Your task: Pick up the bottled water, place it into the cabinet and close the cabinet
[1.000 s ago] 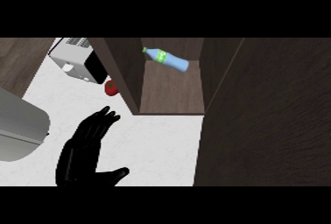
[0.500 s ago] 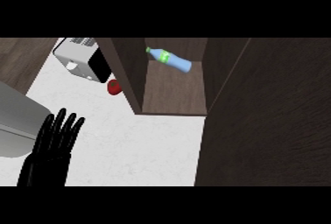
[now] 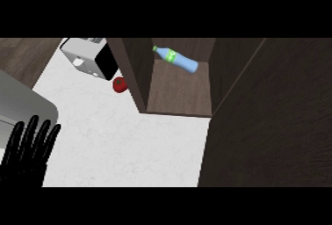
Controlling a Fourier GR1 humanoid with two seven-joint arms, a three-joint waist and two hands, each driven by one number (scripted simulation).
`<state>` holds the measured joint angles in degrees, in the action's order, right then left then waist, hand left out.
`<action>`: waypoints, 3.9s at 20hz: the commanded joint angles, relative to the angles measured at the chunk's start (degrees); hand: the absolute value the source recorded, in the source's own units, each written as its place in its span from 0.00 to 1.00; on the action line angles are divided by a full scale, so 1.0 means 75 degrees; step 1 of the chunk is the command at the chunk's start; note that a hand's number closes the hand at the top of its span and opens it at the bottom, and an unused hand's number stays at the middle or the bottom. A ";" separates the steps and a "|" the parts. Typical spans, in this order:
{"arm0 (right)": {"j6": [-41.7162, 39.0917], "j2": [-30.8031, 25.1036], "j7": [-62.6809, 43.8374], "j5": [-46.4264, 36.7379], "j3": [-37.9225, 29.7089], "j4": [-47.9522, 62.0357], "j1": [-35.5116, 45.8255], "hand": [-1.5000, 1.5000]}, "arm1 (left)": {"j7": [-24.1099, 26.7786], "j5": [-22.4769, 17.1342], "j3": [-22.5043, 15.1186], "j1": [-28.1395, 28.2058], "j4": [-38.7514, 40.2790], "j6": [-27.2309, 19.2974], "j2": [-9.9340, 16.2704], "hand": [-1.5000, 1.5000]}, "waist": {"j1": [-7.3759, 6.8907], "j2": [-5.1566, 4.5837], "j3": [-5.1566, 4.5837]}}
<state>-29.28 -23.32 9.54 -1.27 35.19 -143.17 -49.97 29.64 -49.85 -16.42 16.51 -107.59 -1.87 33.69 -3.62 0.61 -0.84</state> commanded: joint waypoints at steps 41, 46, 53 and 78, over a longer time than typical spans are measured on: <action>-0.0534 -0.0396 -0.2161 0.0259 0.0534 -0.0007 0.3980 1.00 | -0.0192 -0.0906 0.1208 0.0428 0.0070 0.2009 0.1390 0.00 | -0.1244 -0.0336 -0.0134; -0.0528 -0.0298 -0.2073 0.0638 0.0582 0.0285 0.3809 1.00 | -0.0156 -0.0934 0.1267 0.0360 0.0128 0.2083 0.1386 0.00 | -0.1353 -0.0521 -0.0127; -0.0678 -0.0225 -0.1858 0.1178 0.0677 0.0461 0.3675 1.00 | -0.0184 -0.0944 0.1287 0.0216 0.0084 0.2288 0.1475 0.00 | -0.1667 -0.0729 -0.0100; 0.0377 0.1126 -0.4117 0.0991 -0.0971 0.2770 0.6758 1.00 | -0.0305 -0.1162 0.1468 0.0018 0.0355 0.2567 0.1598 0.00 | -0.1697 -0.0602 -0.0026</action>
<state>-30.25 -19.12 -16.46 6.90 27.86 -128.43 -4.62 27.42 -58.35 -5.65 16.99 -105.08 17.04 45.56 -16.15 -3.94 -1.21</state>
